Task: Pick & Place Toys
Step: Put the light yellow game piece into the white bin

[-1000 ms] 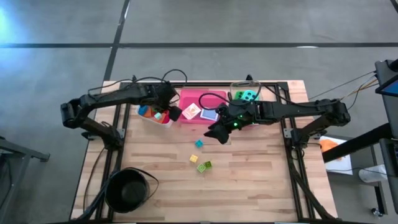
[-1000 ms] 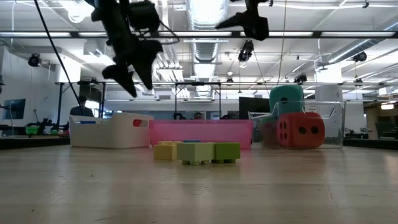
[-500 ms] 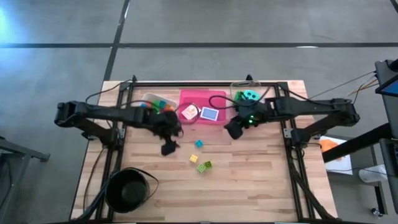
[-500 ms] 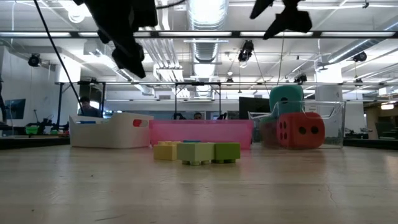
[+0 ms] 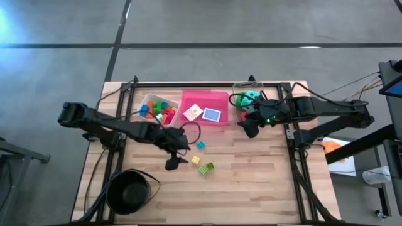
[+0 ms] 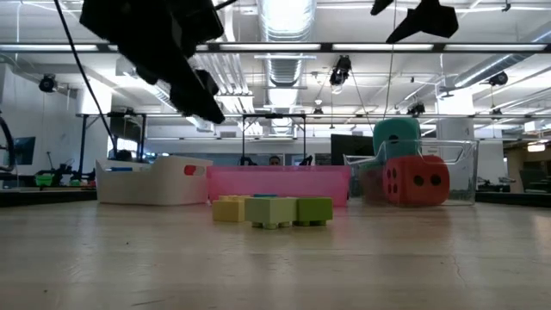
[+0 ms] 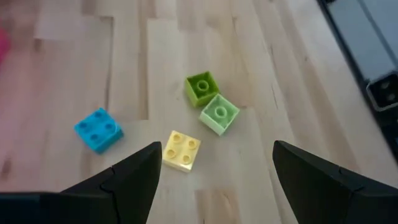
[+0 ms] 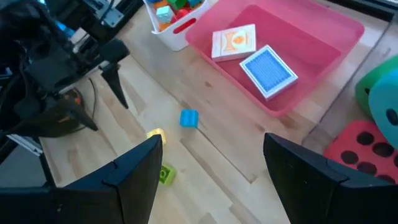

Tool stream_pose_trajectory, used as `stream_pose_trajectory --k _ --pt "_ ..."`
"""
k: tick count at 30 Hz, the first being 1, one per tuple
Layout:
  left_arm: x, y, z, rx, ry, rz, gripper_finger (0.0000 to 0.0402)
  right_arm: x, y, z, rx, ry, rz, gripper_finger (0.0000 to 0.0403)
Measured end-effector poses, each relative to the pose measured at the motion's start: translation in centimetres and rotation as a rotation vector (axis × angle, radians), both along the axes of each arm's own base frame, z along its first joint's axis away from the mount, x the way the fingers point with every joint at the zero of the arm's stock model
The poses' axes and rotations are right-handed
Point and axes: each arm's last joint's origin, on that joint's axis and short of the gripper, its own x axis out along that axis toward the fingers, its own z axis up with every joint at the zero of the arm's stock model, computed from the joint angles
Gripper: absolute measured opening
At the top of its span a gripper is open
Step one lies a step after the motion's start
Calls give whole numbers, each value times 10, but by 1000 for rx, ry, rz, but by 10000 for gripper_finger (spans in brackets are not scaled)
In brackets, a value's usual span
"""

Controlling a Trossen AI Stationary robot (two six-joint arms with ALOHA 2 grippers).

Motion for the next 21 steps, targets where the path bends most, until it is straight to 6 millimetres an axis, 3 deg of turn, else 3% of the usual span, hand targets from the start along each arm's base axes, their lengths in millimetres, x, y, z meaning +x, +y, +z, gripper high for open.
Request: stream_pose_trajectory --k 7,13,21 --pt "12 -3 -33 49 69 -17 310 -7 1 -19 19 45 -18 271" --pt "27 -5 -49 101 106 -29 310 -15 0 -34 67 54 -70 271" --pt "38 -11 -65 149 96 -139 310 -18 0 -36 79 -15 -75 271"
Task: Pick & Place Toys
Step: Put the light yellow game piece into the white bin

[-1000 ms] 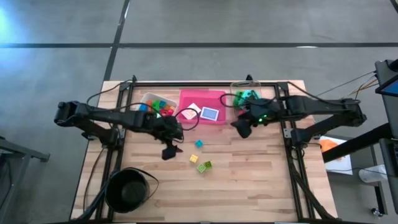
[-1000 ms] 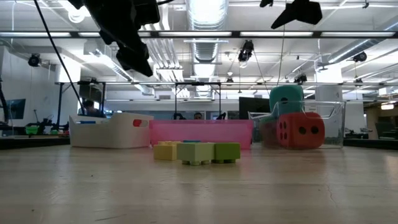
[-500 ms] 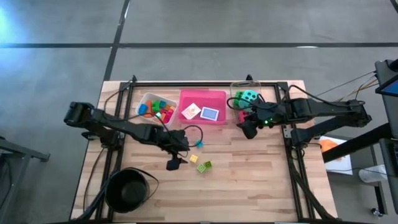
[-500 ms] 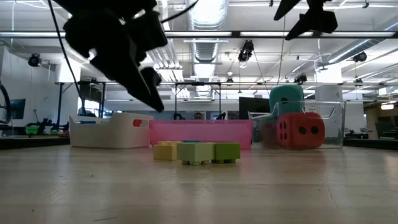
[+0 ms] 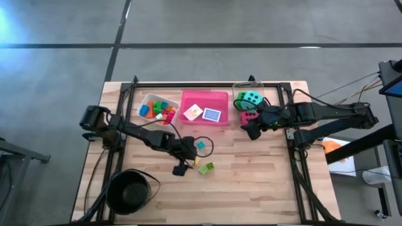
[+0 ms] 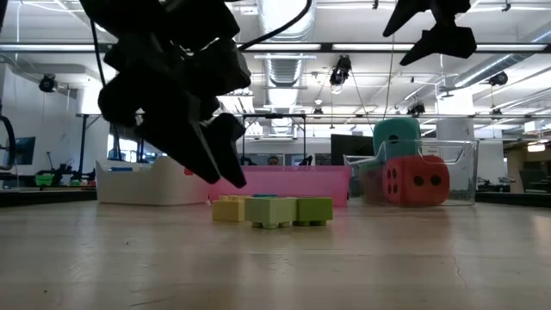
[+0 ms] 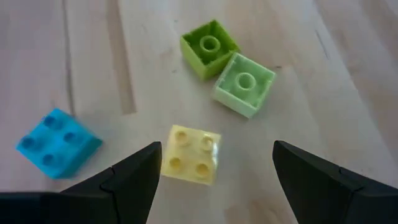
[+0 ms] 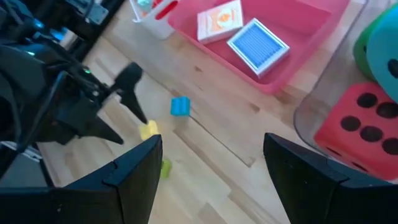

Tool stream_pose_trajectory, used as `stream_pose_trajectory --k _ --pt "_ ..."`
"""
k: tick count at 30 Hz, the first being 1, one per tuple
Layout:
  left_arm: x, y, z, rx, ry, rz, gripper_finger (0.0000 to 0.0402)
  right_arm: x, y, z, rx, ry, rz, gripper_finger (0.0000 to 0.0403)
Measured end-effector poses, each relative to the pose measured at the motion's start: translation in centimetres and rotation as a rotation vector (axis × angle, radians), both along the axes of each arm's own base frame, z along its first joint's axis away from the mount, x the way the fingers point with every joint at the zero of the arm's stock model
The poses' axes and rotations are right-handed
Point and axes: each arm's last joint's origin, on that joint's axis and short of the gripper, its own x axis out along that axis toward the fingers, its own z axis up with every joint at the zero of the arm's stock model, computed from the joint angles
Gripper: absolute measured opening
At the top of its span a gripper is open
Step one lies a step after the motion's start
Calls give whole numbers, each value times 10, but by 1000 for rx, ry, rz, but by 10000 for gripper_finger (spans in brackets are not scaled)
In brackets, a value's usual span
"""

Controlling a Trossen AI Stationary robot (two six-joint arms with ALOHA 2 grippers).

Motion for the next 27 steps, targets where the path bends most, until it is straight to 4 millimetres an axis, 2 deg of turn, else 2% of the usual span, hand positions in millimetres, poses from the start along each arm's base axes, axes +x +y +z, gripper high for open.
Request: stream_pose_trajectory --k 11,27 --pt "5 0 -21 31 29 -27 310 2 0 -2 1 -26 1 271" --pt "7 0 -21 103 0 -14 306 3 0 -2 -1 -22 4 271"
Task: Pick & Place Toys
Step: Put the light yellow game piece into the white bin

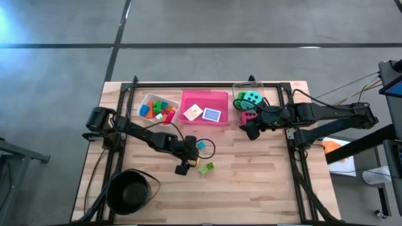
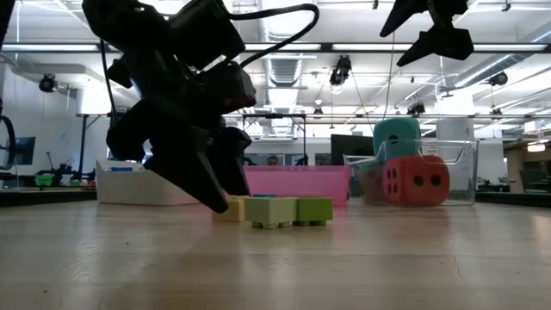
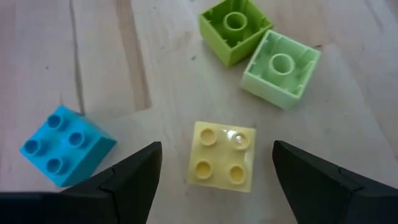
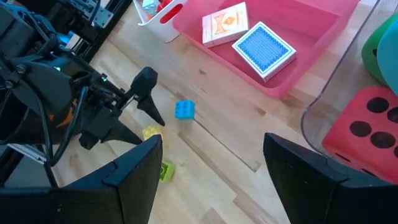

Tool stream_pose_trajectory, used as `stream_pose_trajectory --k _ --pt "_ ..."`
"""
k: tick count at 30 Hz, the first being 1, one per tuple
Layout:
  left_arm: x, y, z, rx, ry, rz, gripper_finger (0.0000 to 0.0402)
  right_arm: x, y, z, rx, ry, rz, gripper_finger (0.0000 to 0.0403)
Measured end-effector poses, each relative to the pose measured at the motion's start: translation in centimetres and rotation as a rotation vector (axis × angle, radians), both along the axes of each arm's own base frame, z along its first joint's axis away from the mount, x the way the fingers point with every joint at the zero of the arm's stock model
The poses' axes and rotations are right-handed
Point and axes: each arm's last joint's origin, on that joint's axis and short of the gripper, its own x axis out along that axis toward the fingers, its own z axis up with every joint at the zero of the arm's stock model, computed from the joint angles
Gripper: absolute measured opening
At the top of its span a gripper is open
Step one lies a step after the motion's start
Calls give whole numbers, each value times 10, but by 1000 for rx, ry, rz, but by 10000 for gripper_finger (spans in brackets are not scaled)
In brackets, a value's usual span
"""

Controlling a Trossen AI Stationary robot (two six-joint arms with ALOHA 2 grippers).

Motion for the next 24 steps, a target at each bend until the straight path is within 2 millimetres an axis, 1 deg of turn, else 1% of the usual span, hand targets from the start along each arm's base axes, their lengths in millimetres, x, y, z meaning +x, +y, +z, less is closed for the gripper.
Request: stream_pose_trajectory --k 2,4,11,15,24 --pt "0 -1 0 -12 2 -9 293 0 0 0 0 0 0 271" --pt "0 -1 0 -18 3 -13 272 0 0 0 -2 1 3 271" --pt "0 -1 0 -20 3 -10 177 0 0 0 -10 3 10 271" --pt "0 -1 -1 -22 4 -7 134 0 0 0 -10 2 10 271" --pt "1 -1 -1 -27 5 26 131 1 0 1 -10 -10 11 271"
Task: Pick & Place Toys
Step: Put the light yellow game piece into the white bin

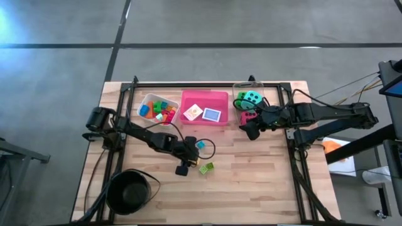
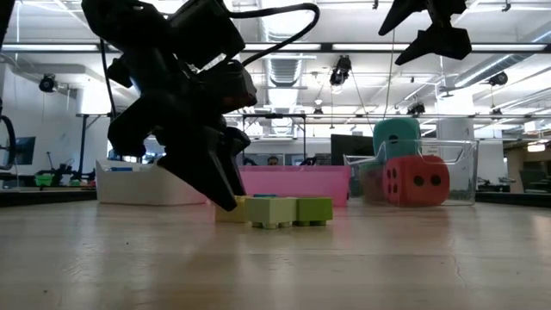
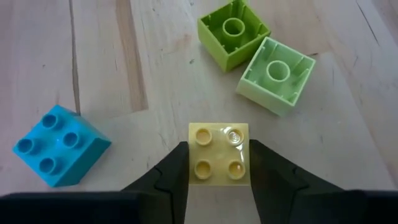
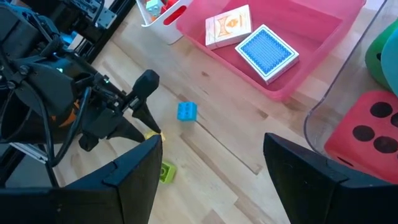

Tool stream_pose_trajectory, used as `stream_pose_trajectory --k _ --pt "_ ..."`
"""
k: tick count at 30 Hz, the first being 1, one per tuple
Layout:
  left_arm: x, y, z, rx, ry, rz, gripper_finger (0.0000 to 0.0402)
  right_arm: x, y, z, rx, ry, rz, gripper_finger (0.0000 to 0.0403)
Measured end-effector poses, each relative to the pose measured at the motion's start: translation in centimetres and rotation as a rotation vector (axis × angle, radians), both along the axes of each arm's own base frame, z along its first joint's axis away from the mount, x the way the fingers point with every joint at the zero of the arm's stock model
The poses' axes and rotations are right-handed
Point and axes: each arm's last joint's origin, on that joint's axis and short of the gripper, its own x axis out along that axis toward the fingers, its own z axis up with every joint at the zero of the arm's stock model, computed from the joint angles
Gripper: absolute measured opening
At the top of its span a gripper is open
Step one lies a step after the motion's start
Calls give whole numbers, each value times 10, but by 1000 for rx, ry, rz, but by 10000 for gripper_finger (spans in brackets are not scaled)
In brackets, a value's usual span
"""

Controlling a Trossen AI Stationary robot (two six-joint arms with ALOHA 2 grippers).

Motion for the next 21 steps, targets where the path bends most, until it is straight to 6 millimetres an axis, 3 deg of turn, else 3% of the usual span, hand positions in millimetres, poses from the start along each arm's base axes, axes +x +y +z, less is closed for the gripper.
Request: stream_pose_trajectory --k 5,13,21 --pt "-3 1 9 -41 -2 62 131 0 0 0 1 -1 2 271" --pt "-12 5 57 -67 -135 70 131 0 0 0 -8 0 16 271" --pt "-36 39 109 -119 -247 235 131 1 0 1 -25 -3 35 271"
